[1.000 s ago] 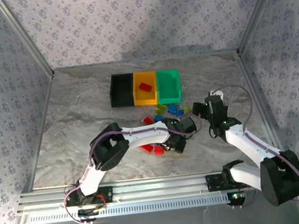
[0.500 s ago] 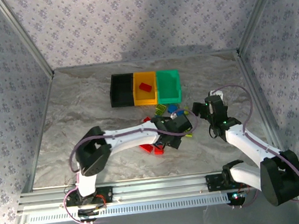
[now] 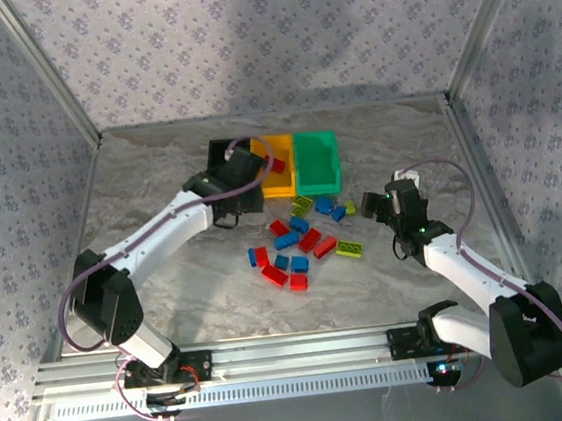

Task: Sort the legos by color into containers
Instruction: Place the lego in the container.

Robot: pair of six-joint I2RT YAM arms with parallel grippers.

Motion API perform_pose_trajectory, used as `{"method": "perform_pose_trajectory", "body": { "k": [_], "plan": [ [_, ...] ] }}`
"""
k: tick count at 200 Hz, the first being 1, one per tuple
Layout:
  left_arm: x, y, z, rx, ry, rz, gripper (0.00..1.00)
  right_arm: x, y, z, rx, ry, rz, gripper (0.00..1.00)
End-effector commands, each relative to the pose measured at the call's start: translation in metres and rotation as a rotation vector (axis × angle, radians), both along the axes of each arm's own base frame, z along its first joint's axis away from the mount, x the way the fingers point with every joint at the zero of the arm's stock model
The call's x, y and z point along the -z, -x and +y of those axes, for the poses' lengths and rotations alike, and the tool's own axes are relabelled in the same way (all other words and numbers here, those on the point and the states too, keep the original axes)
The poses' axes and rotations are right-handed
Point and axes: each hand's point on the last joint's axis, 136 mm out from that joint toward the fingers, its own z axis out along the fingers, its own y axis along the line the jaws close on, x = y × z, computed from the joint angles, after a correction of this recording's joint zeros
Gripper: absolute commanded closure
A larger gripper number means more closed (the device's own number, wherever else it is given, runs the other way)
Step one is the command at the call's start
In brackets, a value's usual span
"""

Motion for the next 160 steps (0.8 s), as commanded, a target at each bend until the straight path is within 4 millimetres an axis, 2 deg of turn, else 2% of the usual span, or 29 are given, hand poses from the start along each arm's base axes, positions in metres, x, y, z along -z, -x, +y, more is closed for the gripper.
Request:
{"method": "perform_pose_trajectory", "body": {
  "k": [1, 18, 50, 64, 102, 116, 131, 152, 160],
  "plan": [
    [-0.006, -0.025, 0.017, -0.004, 0.025, -0.012, 0.77, 0.005, 0.003, 0.002, 0.002, -0.009, 0.015, 0.00],
    [0.004, -0.050, 0.031, -0.032, 0.000, -0.007, 0.77, 0.004, 0.002, 0.004, -0.004, -0.012, 0.013, 0.00],
    [0.022, -0.090, 0.040, -0.044, -0.045, 0.034, 0.75, 0.004, 0.002, 0.006, -0.008, -0.007, 0.012, 0.00],
    [0.031, -0.101, 0.046, -0.048, -0.074, 0.073, 0.74, 0.004, 0.002, 0.005, -0.008, -0.006, 0.014, 0.00],
    [0.041, -0.129, 0.041, -0.024, -0.101, 0.103, 0.72, 0.005, 0.001, 0.009, -0.019, -0.008, 0.017, 0.00],
    [0.046, -0.134, 0.041, -0.025, -0.118, 0.123, 0.65, 0.005, 0.000, 0.009, -0.019, -0.006, 0.021, 0.00],
    [0.047, -0.136, 0.040, -0.025, -0.124, 0.135, 0.53, 0.005, -0.001, 0.011, -0.026, -0.006, 0.020, 0.00],
    [0.038, -0.132, 0.036, -0.018, -0.097, 0.116, 0.38, 0.005, -0.001, 0.012, -0.029, 0.002, 0.020, 0.00],
    [0.033, -0.128, 0.035, -0.014, -0.094, 0.102, 0.37, 0.005, -0.001, 0.012, -0.026, 0.003, 0.021, 0.00]
  ]
}}
